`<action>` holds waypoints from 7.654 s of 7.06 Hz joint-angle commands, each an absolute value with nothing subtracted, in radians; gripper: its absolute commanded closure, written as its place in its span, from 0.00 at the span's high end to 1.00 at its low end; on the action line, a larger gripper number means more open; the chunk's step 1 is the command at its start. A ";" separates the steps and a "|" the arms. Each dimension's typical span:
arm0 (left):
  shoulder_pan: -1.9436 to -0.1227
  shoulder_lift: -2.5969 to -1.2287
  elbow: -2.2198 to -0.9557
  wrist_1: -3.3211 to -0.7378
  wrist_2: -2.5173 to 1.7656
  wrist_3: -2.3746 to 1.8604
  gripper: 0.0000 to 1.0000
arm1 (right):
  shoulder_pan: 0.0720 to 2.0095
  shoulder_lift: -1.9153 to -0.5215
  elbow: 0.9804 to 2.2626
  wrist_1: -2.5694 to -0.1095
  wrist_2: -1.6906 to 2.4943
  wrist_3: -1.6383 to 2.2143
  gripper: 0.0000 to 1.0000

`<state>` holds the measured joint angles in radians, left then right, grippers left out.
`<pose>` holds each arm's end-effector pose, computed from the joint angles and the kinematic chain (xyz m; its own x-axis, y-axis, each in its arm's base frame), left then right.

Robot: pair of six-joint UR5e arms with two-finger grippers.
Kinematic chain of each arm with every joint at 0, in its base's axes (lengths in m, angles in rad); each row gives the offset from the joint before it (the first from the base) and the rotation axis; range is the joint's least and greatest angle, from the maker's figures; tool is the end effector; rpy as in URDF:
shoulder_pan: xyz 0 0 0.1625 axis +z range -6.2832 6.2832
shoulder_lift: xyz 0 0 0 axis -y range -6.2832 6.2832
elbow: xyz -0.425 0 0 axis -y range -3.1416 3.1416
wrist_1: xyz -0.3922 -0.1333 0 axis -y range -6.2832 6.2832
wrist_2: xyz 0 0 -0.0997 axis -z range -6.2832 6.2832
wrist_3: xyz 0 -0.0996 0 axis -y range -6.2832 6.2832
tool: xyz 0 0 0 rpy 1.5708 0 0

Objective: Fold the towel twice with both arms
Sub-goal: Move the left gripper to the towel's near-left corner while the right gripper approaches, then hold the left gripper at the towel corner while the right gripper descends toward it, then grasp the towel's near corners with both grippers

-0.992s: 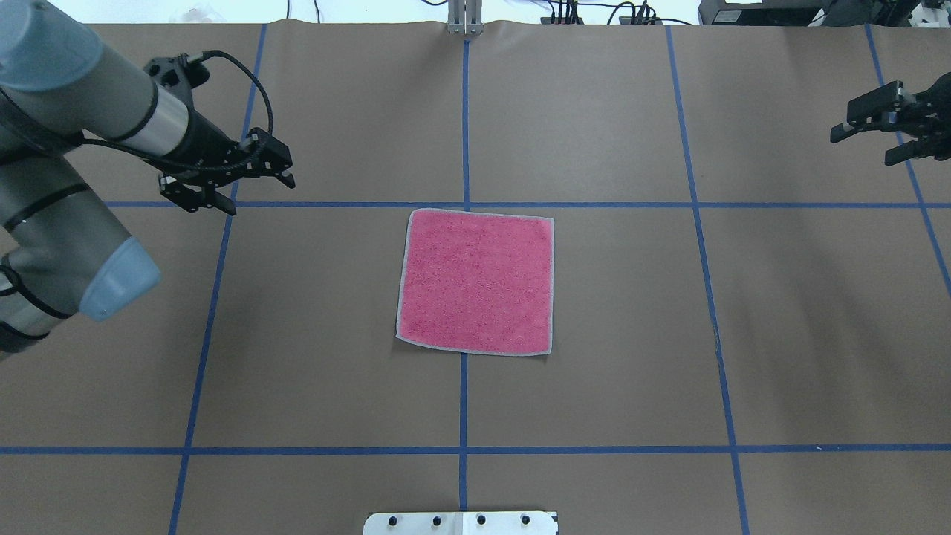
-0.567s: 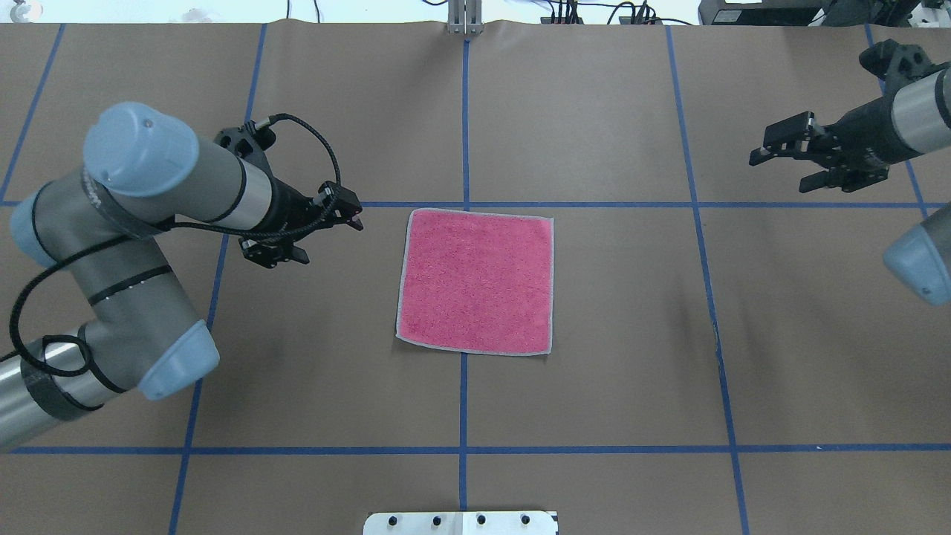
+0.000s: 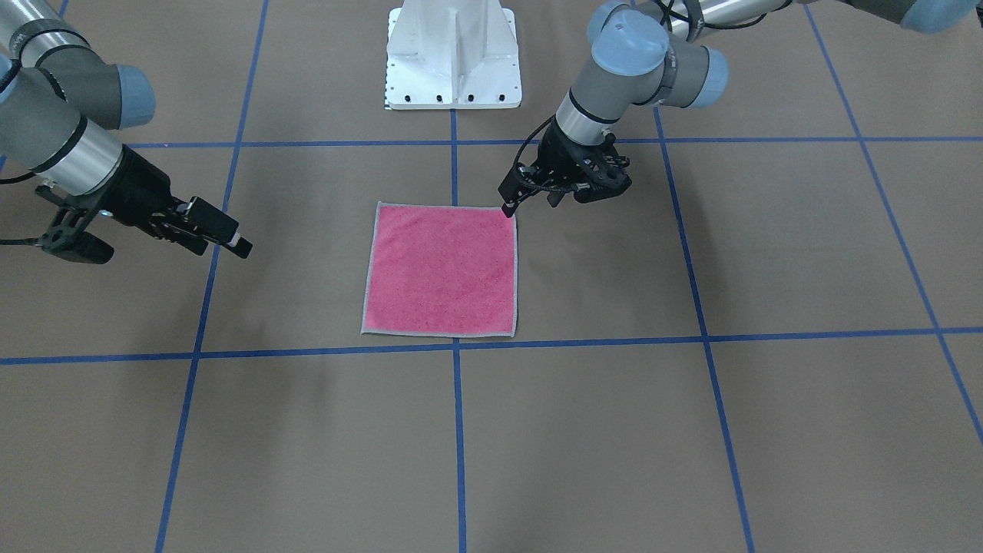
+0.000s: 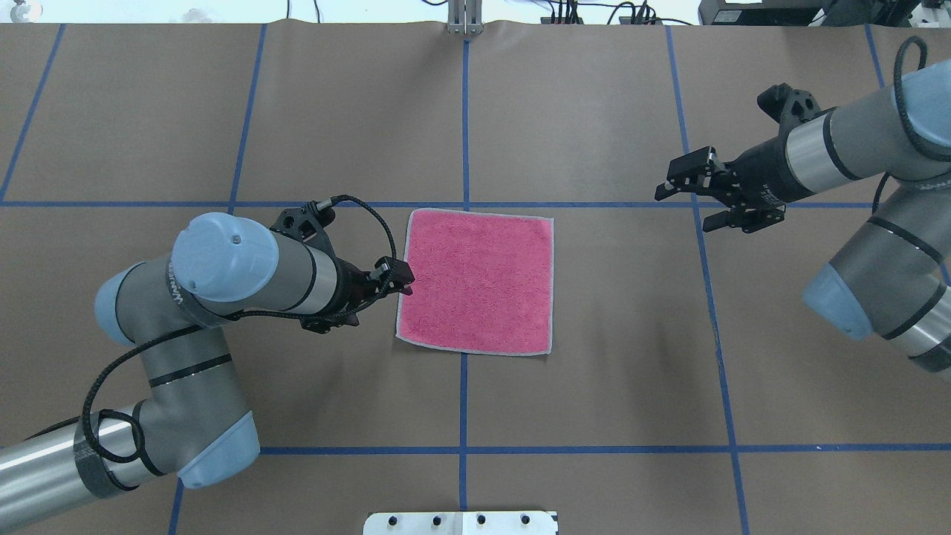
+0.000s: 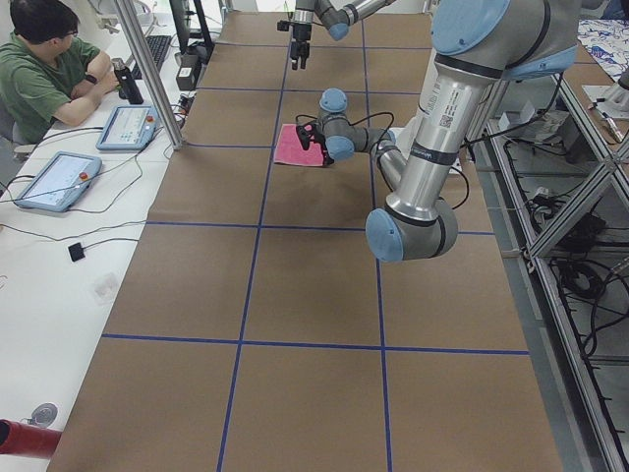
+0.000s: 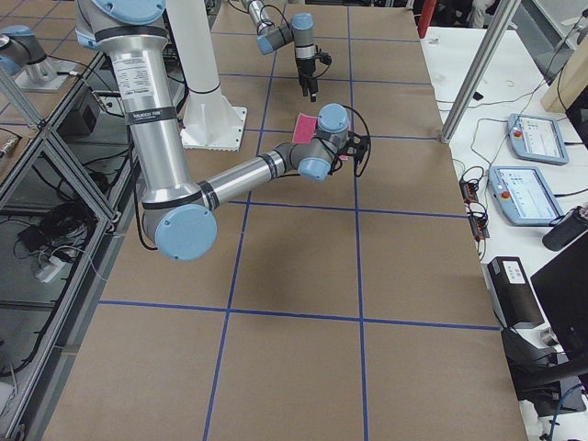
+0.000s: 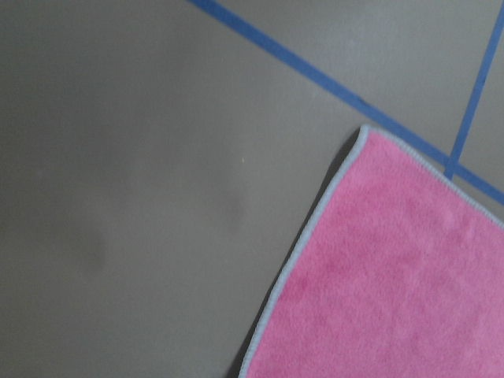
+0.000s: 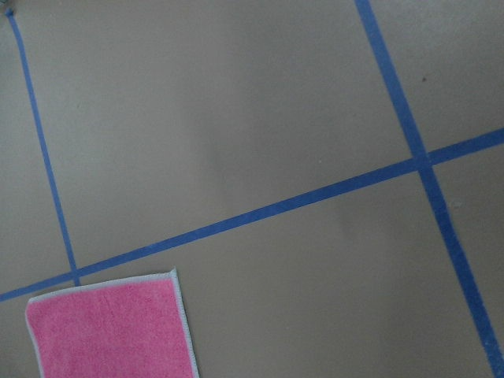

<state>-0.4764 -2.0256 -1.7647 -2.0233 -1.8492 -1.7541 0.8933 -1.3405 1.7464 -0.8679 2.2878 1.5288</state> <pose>0.5110 -0.3829 0.2618 0.3547 -0.3803 -0.8541 0.2927 0.9128 -0.2848 -0.3038 -0.4859 0.3656 0.2883 0.3079 0.9067 -0.2066 0.9446 -0.2551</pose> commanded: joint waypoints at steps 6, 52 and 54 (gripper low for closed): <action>-0.433 -2.085 -1.660 -2.029 -1.802 -1.744 0.68 | 0.761 -1.304 1.755 -0.868 2.218 1.611 0.99; -0.414 -2.088 -1.663 -2.028 -1.839 -1.741 0.00 | 0.471 -1.209 1.665 -0.945 2.017 1.677 0.40; -0.414 -2.088 -1.664 -2.028 -1.839 -1.741 0.00 | 0.469 -1.209 1.663 -0.943 2.017 1.675 0.40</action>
<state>-0.4142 -2.0873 -1.6636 -2.0281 -1.8393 -1.7411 0.4703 -1.2091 1.6650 -0.9442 2.0172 1.6758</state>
